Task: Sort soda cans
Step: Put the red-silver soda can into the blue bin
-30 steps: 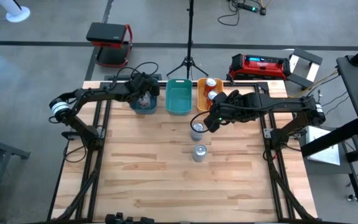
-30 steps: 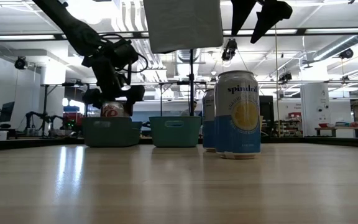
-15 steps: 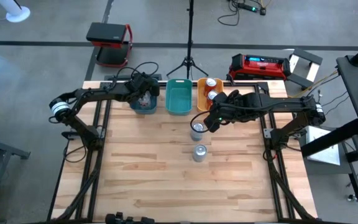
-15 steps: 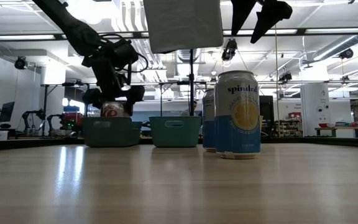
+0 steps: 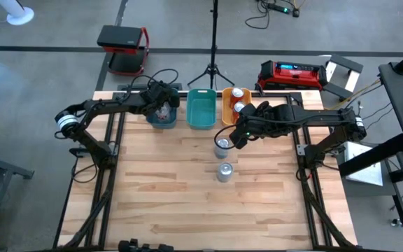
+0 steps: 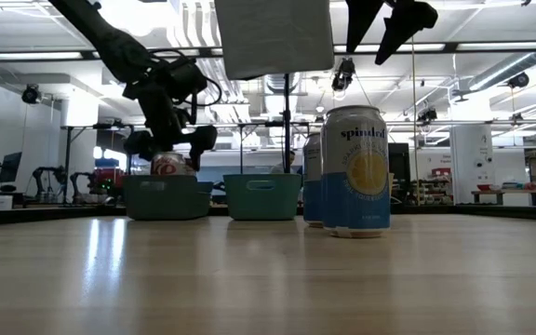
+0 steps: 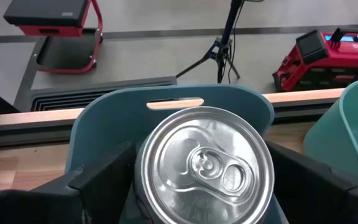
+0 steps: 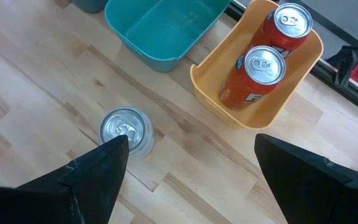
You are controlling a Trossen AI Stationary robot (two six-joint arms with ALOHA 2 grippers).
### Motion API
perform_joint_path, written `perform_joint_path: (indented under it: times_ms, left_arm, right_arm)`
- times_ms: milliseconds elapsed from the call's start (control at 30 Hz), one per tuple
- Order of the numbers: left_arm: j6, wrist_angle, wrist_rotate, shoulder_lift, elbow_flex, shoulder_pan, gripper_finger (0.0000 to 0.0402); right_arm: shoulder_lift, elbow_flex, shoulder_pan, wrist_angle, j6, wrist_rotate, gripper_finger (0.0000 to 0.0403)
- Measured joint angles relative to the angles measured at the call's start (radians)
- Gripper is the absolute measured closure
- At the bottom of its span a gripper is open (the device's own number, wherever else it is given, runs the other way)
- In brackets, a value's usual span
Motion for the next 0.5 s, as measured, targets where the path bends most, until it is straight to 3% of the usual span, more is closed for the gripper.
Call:
perform_joint_path:
  times_ms: [500]
  left_arm:
    - [0.014, -0.009, 0.001, -0.002, -0.001, 0.002, 0.0074]
  right_arm:
    - [0.0, 0.0, 0.0, 0.0, 0.0, 0.0, 0.0058]
